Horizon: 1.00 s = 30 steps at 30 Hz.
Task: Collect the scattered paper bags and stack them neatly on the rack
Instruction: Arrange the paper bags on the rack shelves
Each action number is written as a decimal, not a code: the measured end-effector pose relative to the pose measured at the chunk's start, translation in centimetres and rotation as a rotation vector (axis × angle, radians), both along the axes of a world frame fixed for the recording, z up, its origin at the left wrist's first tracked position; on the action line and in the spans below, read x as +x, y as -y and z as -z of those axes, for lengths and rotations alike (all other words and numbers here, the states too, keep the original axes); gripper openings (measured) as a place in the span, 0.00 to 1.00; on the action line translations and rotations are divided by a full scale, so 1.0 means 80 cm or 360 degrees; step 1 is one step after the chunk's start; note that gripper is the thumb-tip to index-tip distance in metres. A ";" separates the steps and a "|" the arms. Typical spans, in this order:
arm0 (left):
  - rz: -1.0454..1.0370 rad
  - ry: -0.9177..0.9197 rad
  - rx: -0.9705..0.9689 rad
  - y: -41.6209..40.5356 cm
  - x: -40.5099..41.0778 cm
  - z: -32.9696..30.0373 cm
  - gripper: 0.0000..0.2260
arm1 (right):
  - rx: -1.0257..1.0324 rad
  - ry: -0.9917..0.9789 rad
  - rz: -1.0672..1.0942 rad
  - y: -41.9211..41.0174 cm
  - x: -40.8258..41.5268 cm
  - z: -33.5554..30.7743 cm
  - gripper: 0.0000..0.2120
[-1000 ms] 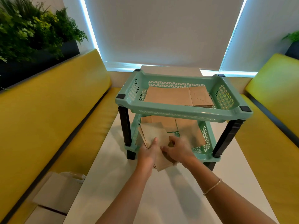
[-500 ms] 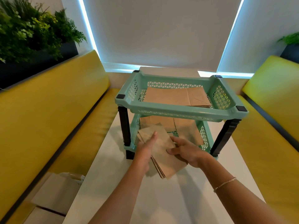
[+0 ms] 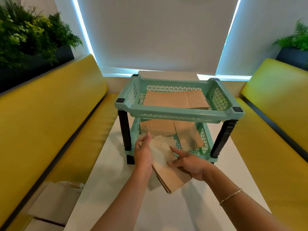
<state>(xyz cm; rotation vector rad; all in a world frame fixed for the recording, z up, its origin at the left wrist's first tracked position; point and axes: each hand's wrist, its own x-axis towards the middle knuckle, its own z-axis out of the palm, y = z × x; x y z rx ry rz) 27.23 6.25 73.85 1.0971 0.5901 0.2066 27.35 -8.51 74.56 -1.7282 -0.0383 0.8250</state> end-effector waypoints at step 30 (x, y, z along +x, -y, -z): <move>0.0332 -0.0208 0.0418 -0.014 0.031 0.022 0.09 | -0.1045 0.0679 0.1077 0.020 0.149 0.020 0.07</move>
